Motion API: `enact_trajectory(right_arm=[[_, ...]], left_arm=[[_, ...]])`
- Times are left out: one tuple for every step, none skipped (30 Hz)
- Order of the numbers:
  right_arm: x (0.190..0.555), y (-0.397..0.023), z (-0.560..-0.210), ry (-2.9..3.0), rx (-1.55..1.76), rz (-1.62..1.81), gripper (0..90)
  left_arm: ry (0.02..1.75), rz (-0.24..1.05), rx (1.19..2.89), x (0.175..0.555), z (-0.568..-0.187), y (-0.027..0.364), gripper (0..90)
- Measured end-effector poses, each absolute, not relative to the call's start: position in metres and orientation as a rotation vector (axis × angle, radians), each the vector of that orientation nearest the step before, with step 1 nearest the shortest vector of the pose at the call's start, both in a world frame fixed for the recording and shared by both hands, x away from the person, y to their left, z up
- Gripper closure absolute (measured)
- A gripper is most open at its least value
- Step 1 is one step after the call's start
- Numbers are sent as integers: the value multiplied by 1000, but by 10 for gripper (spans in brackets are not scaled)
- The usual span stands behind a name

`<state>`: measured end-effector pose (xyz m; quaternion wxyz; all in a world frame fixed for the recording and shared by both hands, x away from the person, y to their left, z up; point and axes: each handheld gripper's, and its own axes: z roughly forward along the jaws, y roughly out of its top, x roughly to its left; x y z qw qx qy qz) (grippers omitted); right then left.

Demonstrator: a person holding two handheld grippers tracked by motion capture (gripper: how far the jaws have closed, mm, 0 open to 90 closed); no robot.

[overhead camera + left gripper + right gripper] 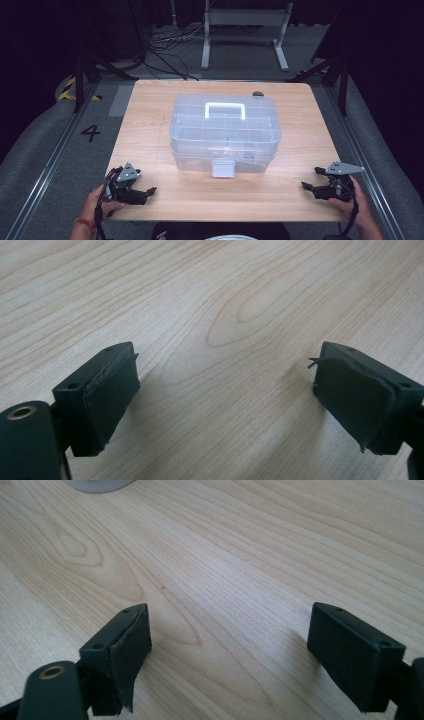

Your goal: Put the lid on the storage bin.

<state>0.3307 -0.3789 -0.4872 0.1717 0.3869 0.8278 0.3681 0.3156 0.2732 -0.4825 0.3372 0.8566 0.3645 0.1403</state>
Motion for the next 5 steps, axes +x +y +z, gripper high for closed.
enact_trajectory(right_arm=[[331, -379, -487, 2350, 1099, 1045, 182], [331, -379, -487, 2350, 1100, 1046, 182], [331, -379, -487, 2350, 1102, 1047, 181], [331, -379, -487, 2350, 1101, 1046, 181], [331, -379, -487, 2349, 1101, 1045, 179]], left_arm=[[949, 363, 2234, 316, -482, 273, 109], [955, 359, 2230, 315, -483, 273, 105], [954, 360, 2230, 316, -483, 273, 104], [954, 358, 2231, 315, -483, 273, 103], [954, 358, 2231, 315, -483, 273, 97]])
